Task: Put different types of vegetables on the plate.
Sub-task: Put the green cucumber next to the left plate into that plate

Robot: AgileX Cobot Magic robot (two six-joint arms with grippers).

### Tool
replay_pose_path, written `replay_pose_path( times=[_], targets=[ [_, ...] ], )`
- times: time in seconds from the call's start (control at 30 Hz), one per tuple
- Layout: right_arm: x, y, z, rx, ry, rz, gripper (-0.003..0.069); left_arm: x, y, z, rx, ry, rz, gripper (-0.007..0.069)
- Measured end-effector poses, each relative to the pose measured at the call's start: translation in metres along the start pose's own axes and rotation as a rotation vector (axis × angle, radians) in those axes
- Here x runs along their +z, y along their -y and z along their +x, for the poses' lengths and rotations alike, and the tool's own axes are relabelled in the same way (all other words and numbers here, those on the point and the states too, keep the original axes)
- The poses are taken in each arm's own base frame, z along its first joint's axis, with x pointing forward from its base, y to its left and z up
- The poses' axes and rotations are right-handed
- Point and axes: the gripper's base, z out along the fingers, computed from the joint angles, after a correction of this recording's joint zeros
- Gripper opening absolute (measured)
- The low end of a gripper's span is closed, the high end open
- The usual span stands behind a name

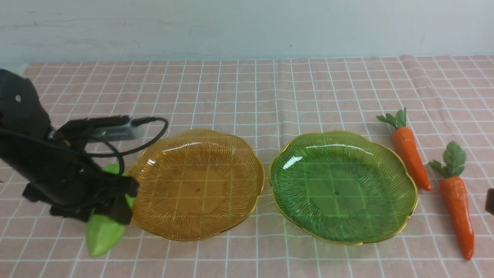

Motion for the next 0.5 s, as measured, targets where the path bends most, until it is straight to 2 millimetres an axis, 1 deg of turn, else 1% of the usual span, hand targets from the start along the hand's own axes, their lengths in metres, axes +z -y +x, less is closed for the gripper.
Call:
replay_pose_path(
  times=[0.03,0.1,0.13,0.2,0.23,0.3,0.33,0.4,0.43,0.47,0.5],
  targets=[
    [0.0,0.0,0.0,-0.002,0.0,0.0,-0.0015,0.008,-0.001,-0.003,-0.009,-0.016,-0.004,0.0412],
    [0.0,0.0,0.0,-0.003,-0.001,0.0,-0.0015,0.013,-0.001,-0.008,-0.012,-0.02,-0.005,0.0482],
    [0.0,0.0,0.0,-0.003,-0.002,-0.001,-0.0015,0.014,-0.001,-0.01,-0.013,-0.023,-0.004,0.0518],
    [0.0,0.0,0.0,-0.003,-0.005,-0.002,-0.0015,0.012,0.0,-0.013,-0.007,-0.017,-0.007,0.0564],
    [0.0,0.0,0.0,-0.003,-0.005,-0.002,-0.0015,0.009,0.0,-0.015,0.011,-0.019,-0.019,0.058],
    [0.0,0.0,0.0,-0.004,-0.005,-0.002,-0.0015,0.001,-0.003,-0.021,0.052,-0.021,-0.071,0.0558],
    [0.0,0.0,0.0,-0.004,-0.005,-0.002,-0.0015,-0.004,-0.006,-0.024,0.061,-0.027,-0.107,0.0524],
    [0.0,0.0,0.001,-0.004,-0.006,-0.002,-0.0015,-0.019,-0.019,-0.03,0.047,-0.034,-0.187,0.0393],
    [0.0,0.0,0.001,-0.004,-0.008,-0.003,-0.0015,-0.025,-0.028,-0.033,0.03,-0.044,-0.222,0.0314],
    [0.0,0.0,0.001,-0.004,-0.009,-0.003,-0.0015,-0.032,-0.045,-0.034,-0.007,-0.056,-0.259,0.0171],
    [0.0,0.0,0.001,-0.004,-0.009,-0.003,-0.0015,-0.036,-0.058,-0.034,-0.038,-0.069,-0.281,0.0091]
  ],
)
